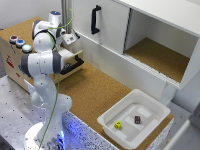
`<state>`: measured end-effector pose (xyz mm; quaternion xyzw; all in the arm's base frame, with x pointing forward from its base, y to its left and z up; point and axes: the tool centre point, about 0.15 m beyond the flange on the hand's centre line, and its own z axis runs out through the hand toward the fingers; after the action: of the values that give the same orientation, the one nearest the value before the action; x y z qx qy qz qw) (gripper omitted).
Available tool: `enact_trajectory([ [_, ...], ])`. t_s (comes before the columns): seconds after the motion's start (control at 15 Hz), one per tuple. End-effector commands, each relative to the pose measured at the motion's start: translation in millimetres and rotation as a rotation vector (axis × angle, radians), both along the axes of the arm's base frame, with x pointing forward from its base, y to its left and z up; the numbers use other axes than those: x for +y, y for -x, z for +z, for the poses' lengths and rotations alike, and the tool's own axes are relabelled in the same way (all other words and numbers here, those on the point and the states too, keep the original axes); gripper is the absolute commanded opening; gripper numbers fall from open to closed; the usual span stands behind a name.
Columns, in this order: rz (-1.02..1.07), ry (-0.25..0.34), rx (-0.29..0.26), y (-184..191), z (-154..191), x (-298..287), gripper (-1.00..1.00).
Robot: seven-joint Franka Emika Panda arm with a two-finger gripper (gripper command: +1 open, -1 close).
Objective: Turn off the green light lamp
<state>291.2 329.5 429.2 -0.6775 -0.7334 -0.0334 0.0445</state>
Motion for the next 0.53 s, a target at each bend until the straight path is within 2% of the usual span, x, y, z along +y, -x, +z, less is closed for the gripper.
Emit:
enact_trajectory([
  [0.0, -0.03, 0.039, -0.047, 41, 72, 1, 1.0],
  [0.2, -0.054, 0.013, -0.057, 55, 92, -1, 1.0],
  [0.47, -0.068, 0.006, -0.037, 63, 91, 4, 1.0],
])
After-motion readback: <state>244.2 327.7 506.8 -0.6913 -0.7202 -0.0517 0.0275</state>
